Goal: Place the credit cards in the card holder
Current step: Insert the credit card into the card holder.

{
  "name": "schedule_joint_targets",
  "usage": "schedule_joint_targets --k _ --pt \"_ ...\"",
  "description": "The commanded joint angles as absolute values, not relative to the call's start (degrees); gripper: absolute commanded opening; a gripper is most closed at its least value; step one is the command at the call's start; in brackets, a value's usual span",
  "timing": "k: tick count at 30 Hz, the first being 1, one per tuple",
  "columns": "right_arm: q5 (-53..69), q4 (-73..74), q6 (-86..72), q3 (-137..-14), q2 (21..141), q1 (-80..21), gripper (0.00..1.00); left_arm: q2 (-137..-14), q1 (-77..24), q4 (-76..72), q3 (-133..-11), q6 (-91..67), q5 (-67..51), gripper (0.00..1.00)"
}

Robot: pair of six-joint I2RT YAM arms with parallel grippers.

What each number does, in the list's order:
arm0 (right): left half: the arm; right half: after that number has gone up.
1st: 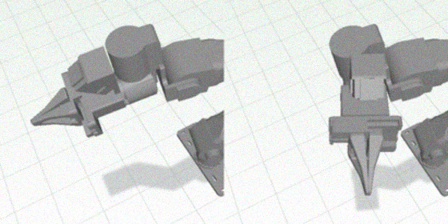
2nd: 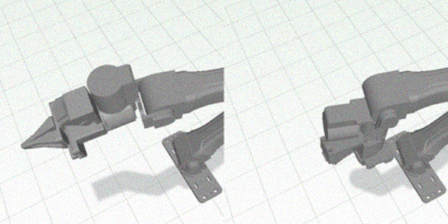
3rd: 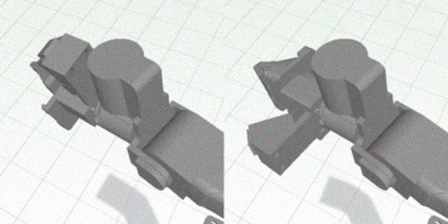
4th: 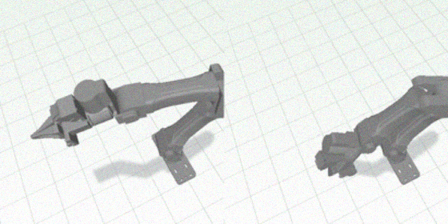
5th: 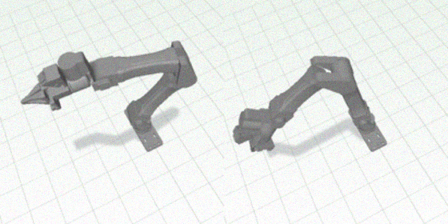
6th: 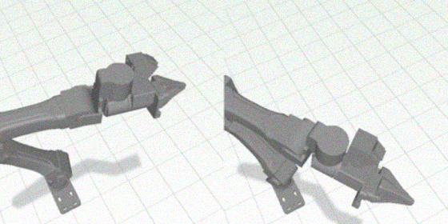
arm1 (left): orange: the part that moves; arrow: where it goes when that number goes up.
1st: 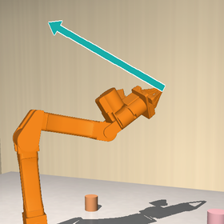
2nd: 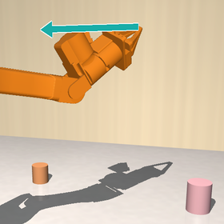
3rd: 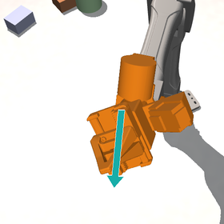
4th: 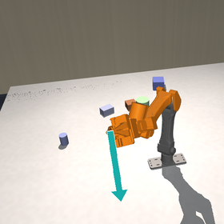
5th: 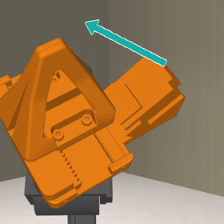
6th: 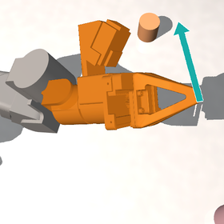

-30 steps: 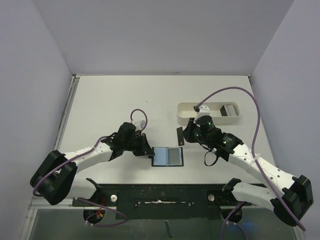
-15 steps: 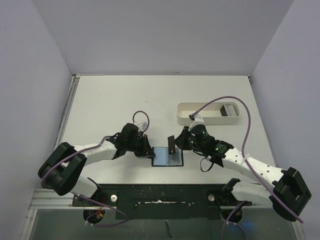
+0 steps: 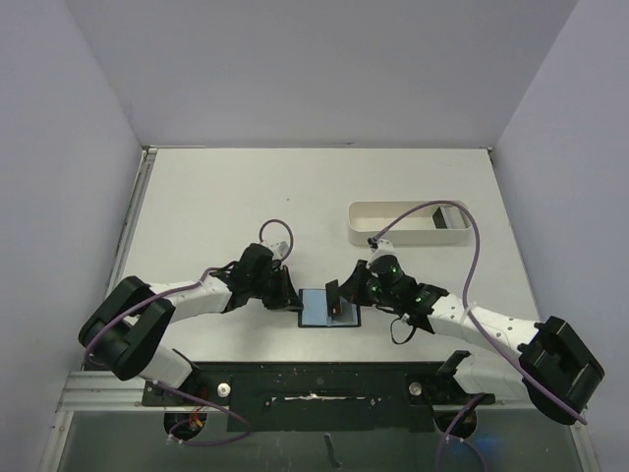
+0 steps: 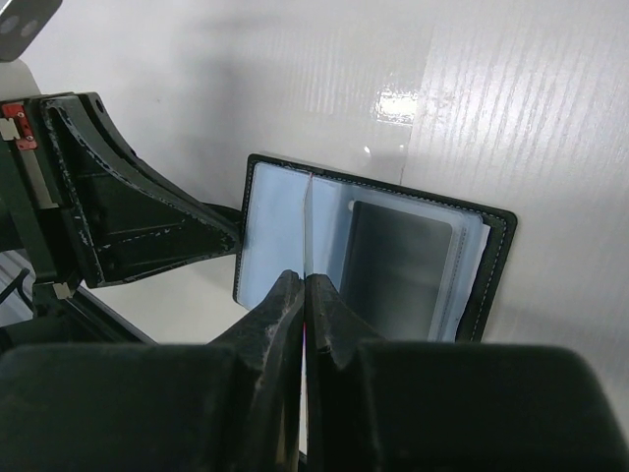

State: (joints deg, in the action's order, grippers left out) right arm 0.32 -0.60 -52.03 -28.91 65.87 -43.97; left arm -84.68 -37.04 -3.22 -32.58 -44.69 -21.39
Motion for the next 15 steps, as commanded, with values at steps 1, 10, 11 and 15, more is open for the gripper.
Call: schedule_joint_targets --k 1,10,11,15 --pt "1.4 -6.5 -53.1 -28.2 66.8 -44.3 0.0 -85.3 -37.2 -4.2 -32.7 -43.5 -20.5 0.0" --pt "4.6 -10.3 -55.1 -25.2 67.8 -42.8 0.0 -85.9 -37.1 -5.1 -31.4 -43.9 -20.4 0.0" --pt "4.8 -10.5 -55.4 -25.0 67.9 -42.6 0.0 -85.9 -37.2 -5.1 -31.3 -43.9 -20.4 0.0" --pt "5.2 -10.8 -56.0 -24.2 68.2 -41.7 0.0 -85.9 -37.2 -5.1 -31.2 -44.0 -20.1 0.0"
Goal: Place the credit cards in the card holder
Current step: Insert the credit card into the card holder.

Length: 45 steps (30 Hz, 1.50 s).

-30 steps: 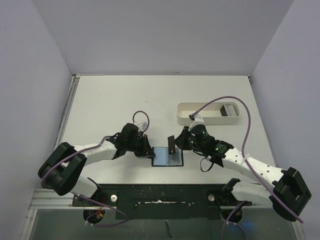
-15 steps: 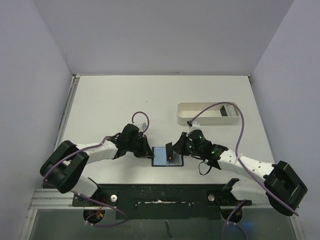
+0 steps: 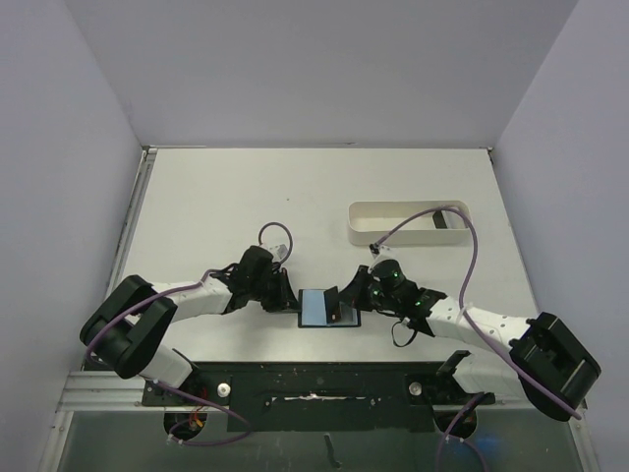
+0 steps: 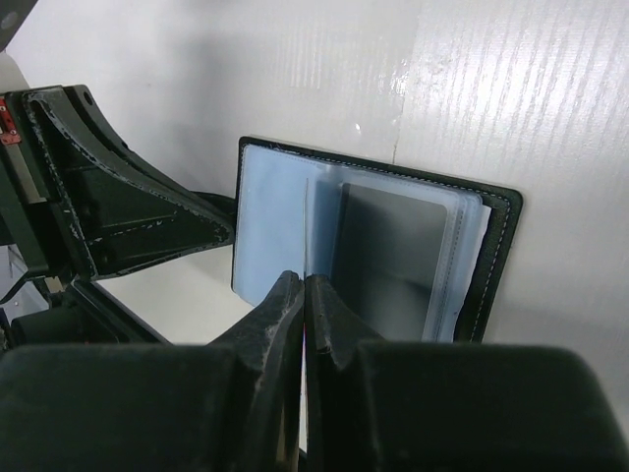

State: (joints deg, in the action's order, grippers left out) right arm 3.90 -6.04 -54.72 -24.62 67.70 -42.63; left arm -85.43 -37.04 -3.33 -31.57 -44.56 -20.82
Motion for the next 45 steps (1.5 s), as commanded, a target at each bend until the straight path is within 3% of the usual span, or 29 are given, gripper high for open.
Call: schedule_joint_targets --k 1,30,45 --pt "5.4 -10.9 -56.0 -24.1 68.3 -41.5 0.0 -85.9 -37.2 -5.1 -31.1 -43.9 -20.1 0.0" --pt "11.9 -17.3 -55.4 -19.2 72.1 -36.1 0.0 -87.0 -37.2 -6.7 -29.5 -44.7 -20.4 0.0" --pt "7.6 -17.3 -59.6 -16.8 71.6 -36.2 0.0 -86.6 -37.4 -7.1 -29.2 -45.2 -20.5 0.0"
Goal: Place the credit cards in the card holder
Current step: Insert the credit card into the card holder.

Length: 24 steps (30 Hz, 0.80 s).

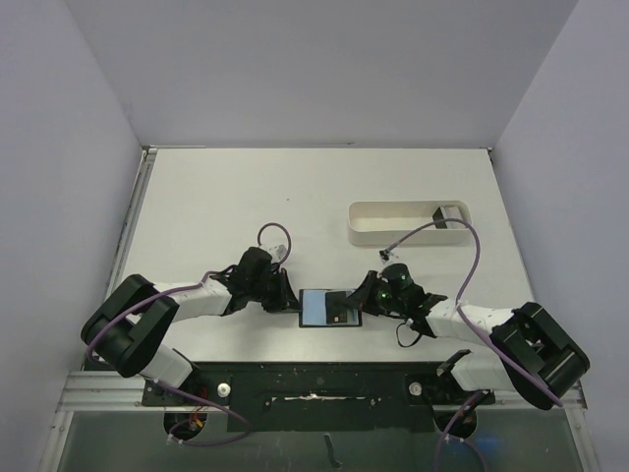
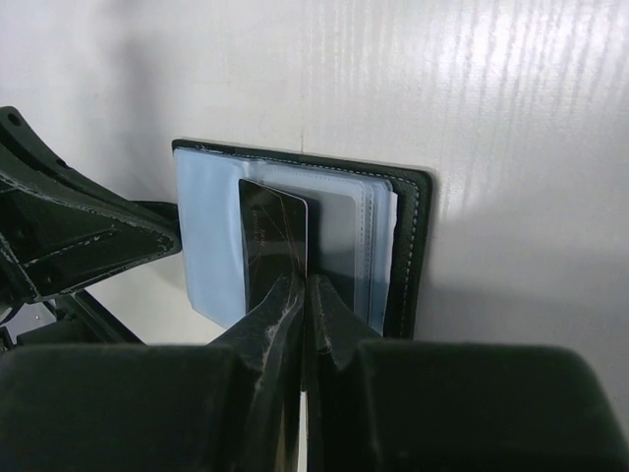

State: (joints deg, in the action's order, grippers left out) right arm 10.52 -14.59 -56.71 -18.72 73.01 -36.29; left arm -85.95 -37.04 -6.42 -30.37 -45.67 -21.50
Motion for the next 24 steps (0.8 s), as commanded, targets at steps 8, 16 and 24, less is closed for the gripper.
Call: schedule_joint_targets --k 8,16,24 --pt "4.1 -15.8 -60.1 -15.7 68.4 -37.5 0.0 -86.9 -37.7 -7.6 -29.1 -45.5 -20.5 0.0" --pt "6.4 -20.8 -60.0 -16.5 73.7 -38.5 0.0 -87.1 -38.2 -8.3 -28.7 -46.1 -20.6 0.0" --pt "5.1 -22.0 -61.0 -17.5 75.3 -39.4 0.0 -86.9 -38.6 -8.5 -28.8 -46.5 -20.6 0.0"
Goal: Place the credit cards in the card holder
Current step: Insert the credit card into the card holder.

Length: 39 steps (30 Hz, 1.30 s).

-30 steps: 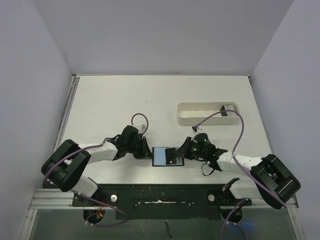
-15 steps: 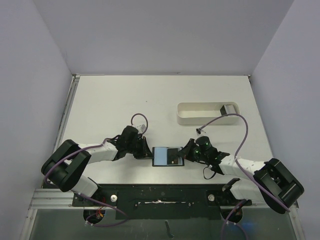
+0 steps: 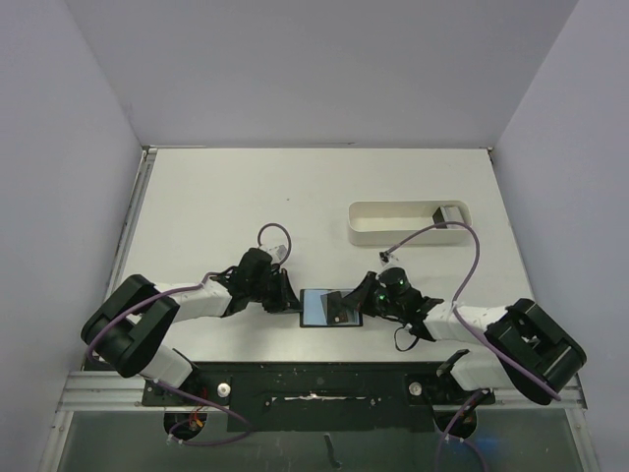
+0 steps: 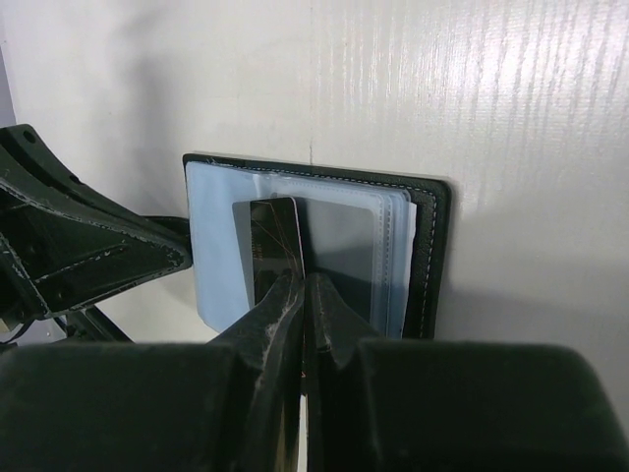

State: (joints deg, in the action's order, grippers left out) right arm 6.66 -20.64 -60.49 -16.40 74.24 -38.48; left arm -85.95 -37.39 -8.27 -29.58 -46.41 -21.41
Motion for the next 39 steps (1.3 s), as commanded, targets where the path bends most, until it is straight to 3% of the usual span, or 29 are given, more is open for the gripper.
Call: schedule_joint_targets --k 1,39 --pt "4.6 -22.8 -61.6 -17.2 75.4 -39.6 0.0 -87.0 -38.7 -8.6 -28.8 -46.6 -20.7 0.0" --pt "-17.0 -29.2 -68.1 -6.8 66.8 -45.5 0.0 -88.9 -42.3 -14.6 -25.7 -53.7 -21.1 0.0"
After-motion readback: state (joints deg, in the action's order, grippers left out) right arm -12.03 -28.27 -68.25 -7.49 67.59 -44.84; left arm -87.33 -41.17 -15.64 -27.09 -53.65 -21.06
